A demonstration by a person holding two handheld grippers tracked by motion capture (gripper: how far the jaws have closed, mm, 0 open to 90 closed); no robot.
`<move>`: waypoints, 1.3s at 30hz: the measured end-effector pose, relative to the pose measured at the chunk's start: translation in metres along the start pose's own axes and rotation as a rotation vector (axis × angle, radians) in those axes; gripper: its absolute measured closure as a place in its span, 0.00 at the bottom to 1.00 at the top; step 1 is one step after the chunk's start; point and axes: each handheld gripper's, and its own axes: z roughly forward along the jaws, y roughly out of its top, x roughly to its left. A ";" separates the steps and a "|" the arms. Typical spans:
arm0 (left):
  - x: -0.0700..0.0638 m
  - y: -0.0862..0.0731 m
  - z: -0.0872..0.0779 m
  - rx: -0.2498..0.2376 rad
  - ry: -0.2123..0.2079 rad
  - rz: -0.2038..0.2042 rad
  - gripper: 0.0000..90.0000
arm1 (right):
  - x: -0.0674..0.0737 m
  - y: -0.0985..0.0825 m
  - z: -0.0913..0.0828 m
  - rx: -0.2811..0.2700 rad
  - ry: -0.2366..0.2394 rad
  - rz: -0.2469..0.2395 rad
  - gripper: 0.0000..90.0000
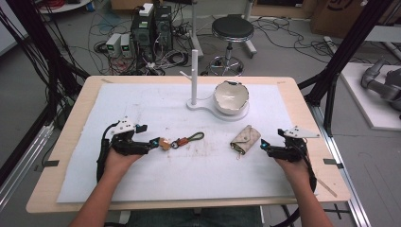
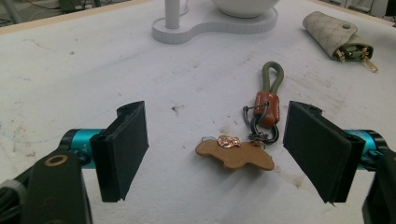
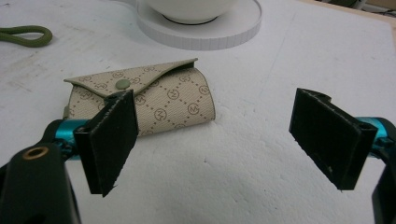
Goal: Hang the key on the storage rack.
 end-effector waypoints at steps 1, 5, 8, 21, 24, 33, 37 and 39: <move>0.000 0.000 0.000 0.001 -0.002 0.000 0.25 | 0.000 0.000 0.001 -0.002 0.002 -0.004 0.17; 0.004 -0.001 0.002 -0.024 -0.039 -0.043 0.25 | 0.002 0.001 0.004 0.011 0.011 -0.014 0.18; 0.004 -0.001 0.003 -0.031 -0.040 -0.052 0.25 | 0.004 0.001 0.002 0.011 0.018 -0.019 0.17; -0.001 0.008 0.021 -0.014 -0.072 -0.026 0.25 | 0.005 -0.008 -0.011 0.015 0.019 -0.001 0.17; -0.004 0.013 0.031 -0.004 -0.089 -0.008 0.24 | 0.006 -0.011 -0.015 0.018 0.020 -0.005 0.17; -0.020 0.026 0.067 0.050 -0.154 0.037 0.24 | 0.004 -0.022 -0.029 0.033 0.003 -0.003 0.17; -0.030 0.027 0.081 0.107 -0.175 0.085 0.24 | 0.003 -0.026 -0.034 0.035 0.003 0.002 0.18; -0.033 0.025 0.088 0.152 -0.173 0.096 0.24 | 0.002 -0.028 -0.036 0.035 0.001 0.001 0.18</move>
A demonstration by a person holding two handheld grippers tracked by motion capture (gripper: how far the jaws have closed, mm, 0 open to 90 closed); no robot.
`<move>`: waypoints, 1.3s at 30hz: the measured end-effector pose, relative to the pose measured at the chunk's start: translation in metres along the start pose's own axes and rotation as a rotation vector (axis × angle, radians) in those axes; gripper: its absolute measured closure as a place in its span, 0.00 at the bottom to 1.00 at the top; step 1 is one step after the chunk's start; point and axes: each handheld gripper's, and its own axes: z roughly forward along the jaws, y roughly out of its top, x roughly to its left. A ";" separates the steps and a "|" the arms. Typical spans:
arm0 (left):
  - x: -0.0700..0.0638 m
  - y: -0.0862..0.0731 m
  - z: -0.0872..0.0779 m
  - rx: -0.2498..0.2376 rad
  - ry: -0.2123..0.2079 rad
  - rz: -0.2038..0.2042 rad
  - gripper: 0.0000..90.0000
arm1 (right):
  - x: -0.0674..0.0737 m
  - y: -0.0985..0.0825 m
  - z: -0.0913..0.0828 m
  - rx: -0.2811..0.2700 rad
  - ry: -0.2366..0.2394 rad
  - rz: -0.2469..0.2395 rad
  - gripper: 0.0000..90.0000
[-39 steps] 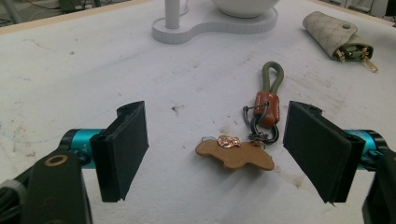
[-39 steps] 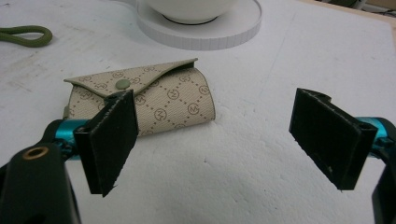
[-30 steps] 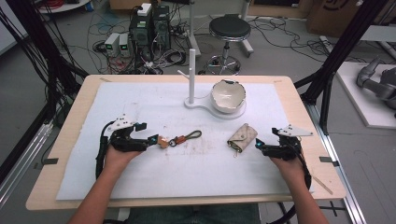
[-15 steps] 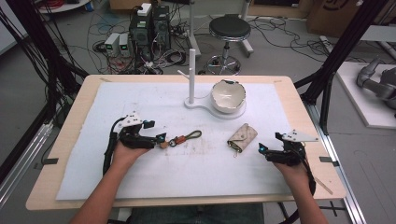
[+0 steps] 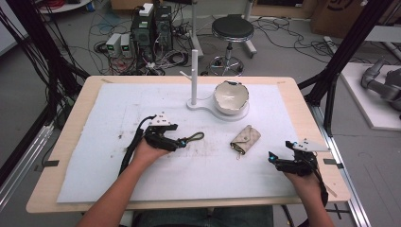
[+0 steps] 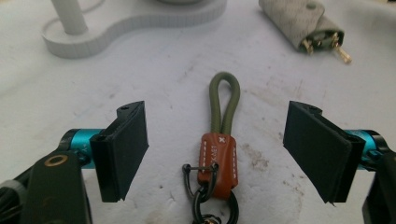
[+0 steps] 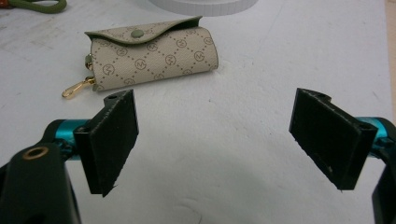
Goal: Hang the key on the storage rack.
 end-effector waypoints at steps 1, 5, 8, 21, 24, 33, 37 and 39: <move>0.000 0.000 0.003 0.035 0.006 0.016 0.24 | 0.000 -0.001 -0.001 -0.001 0.001 0.001 0.18; -0.003 -0.002 0.011 0.100 0.027 0.042 0.24 | 0.000 -0.002 -0.003 -0.002 0.002 -0.002 0.18; -0.005 -0.003 0.016 0.142 0.055 0.053 0.25 | -0.001 -0.002 -0.003 0.000 0.005 -0.005 0.18; -0.007 -0.002 0.014 0.145 0.032 0.099 0.55 | 0.003 0.002 0.004 0.004 0.021 -0.028 0.18; -0.008 -0.003 0.015 0.130 0.028 0.103 0.63 | 0.003 0.002 0.005 0.008 0.028 -0.030 0.18; -0.008 -0.002 0.014 0.124 0.014 0.104 0.80 | 0.004 0.003 0.008 0.014 0.038 -0.033 0.18; -0.007 -0.002 0.013 0.124 0.007 0.082 0.81 | 0.005 0.004 0.010 0.013 0.041 -0.036 0.18; -0.006 -0.002 0.011 0.119 0.006 0.071 0.81 | 0.005 0.004 0.010 0.015 0.041 -0.037 0.18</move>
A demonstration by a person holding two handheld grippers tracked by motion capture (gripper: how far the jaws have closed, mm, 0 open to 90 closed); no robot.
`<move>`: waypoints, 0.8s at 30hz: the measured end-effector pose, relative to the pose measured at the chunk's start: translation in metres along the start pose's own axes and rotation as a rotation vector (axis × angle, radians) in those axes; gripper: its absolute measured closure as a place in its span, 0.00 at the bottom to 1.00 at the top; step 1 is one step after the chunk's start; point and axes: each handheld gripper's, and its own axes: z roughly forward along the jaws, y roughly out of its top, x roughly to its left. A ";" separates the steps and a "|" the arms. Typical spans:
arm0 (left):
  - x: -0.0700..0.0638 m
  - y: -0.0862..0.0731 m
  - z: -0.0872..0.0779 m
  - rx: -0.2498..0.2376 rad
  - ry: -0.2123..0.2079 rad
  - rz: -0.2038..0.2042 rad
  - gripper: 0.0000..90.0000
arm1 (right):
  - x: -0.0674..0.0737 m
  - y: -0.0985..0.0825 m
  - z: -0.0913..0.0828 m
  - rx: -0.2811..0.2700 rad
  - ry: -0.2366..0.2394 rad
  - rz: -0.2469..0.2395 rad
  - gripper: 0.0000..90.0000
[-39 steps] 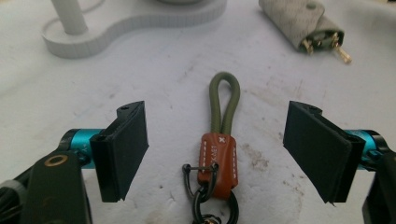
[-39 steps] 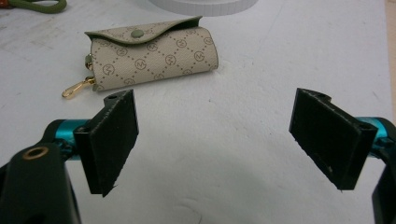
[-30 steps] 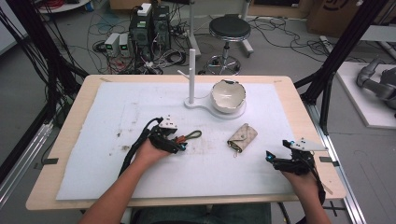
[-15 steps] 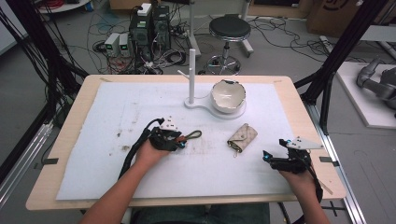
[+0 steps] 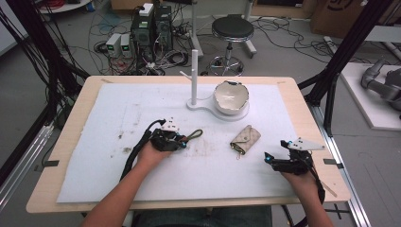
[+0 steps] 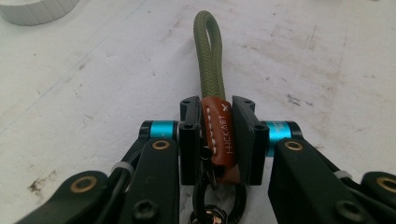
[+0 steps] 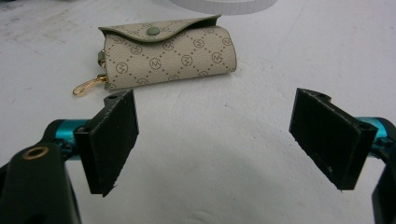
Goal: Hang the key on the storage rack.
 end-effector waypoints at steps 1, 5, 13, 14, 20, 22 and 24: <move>0.001 0.000 -0.001 -0.010 -0.003 -0.007 0.81 | 0.000 0.000 0.000 -0.001 0.001 -0.002 0.18; 0.002 0.004 -0.012 -0.061 0.003 -0.029 0.82 | 0.000 0.001 0.002 0.000 0.004 -0.001 0.18; 0.002 0.018 -0.045 -0.244 -0.009 -0.103 0.82 | 0.004 0.002 0.004 0.006 0.011 -0.009 0.18; 0.002 0.021 -0.049 -0.265 -0.014 -0.109 0.81 | 0.005 0.003 0.004 0.005 0.012 -0.013 0.18; 0.008 0.044 -0.068 -0.347 -0.004 -0.120 0.81 | 0.010 0.005 0.007 0.008 0.023 -0.027 0.18; 0.009 0.050 -0.072 -0.361 0.003 -0.118 0.81 | 0.011 0.007 0.009 0.008 0.028 -0.031 0.18; 0.011 0.063 -0.080 -0.375 0.022 -0.091 0.81 | 0.012 0.008 0.011 0.011 0.030 -0.039 0.18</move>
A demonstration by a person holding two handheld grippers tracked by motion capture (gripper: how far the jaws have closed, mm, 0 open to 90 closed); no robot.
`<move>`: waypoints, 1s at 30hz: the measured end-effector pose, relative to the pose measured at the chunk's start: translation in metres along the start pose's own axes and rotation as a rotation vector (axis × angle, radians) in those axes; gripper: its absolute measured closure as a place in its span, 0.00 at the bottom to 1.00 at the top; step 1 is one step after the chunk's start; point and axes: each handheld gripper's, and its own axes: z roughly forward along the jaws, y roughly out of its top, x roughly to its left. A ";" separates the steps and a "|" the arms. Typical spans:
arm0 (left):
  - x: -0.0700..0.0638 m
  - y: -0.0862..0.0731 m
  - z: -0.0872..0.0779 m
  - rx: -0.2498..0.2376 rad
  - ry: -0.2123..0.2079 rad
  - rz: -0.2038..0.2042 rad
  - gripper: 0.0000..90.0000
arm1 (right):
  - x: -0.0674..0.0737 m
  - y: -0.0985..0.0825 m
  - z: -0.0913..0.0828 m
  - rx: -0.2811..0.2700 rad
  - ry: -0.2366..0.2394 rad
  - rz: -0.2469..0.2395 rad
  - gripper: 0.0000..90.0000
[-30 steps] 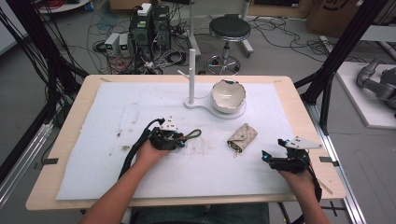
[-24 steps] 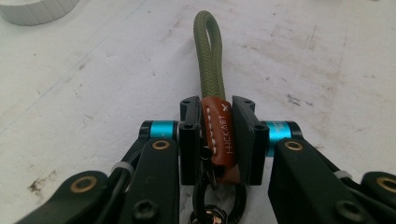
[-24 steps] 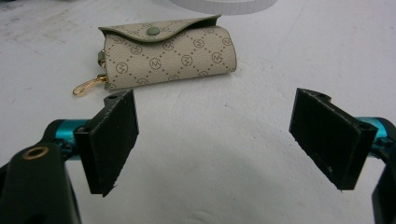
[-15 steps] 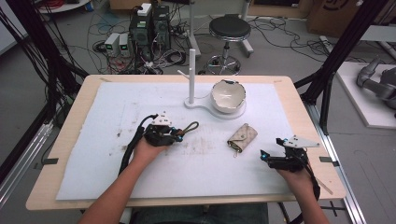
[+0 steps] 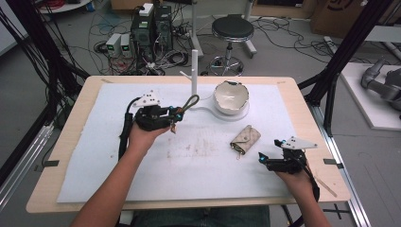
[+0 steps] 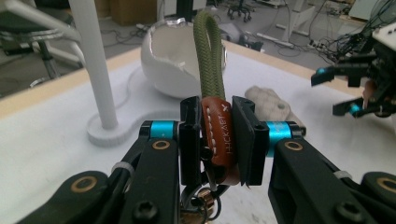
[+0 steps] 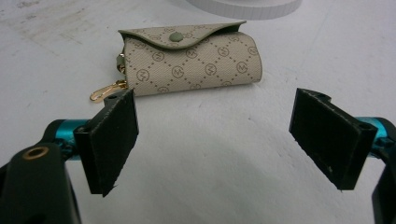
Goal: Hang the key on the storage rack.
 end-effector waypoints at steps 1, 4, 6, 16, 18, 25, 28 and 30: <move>0.001 0.006 0.000 -0.001 0.005 0.004 0.81 | 0.001 0.001 0.001 0.002 0.003 -0.003 0.18; 0.004 0.016 -0.001 -0.004 0.016 0.014 0.81 | 0.002 0.002 0.003 0.003 0.009 -0.010 0.18; 0.010 0.030 0.000 -0.025 0.027 0.004 0.81 | 0.002 0.002 0.004 0.006 0.013 -0.014 0.18; 0.028 0.064 0.016 -0.015 0.086 0.019 0.81 | 0.001 0.002 0.005 0.013 0.012 -0.010 0.18; 0.031 0.066 0.020 -0.015 0.089 0.020 0.81 | 0.001 0.001 0.005 0.014 0.011 -0.008 0.18; 0.040 0.060 0.031 0.001 0.092 -0.013 0.81 | -0.002 -0.001 0.005 0.019 0.004 0.002 0.18; 0.042 0.056 0.035 0.009 0.087 -0.021 0.81 | -0.003 -0.002 0.005 0.022 0.006 0.002 0.18; 0.043 0.055 0.036 0.015 0.095 -0.021 0.81 | -0.002 -0.002 0.005 0.027 0.007 0.001 0.18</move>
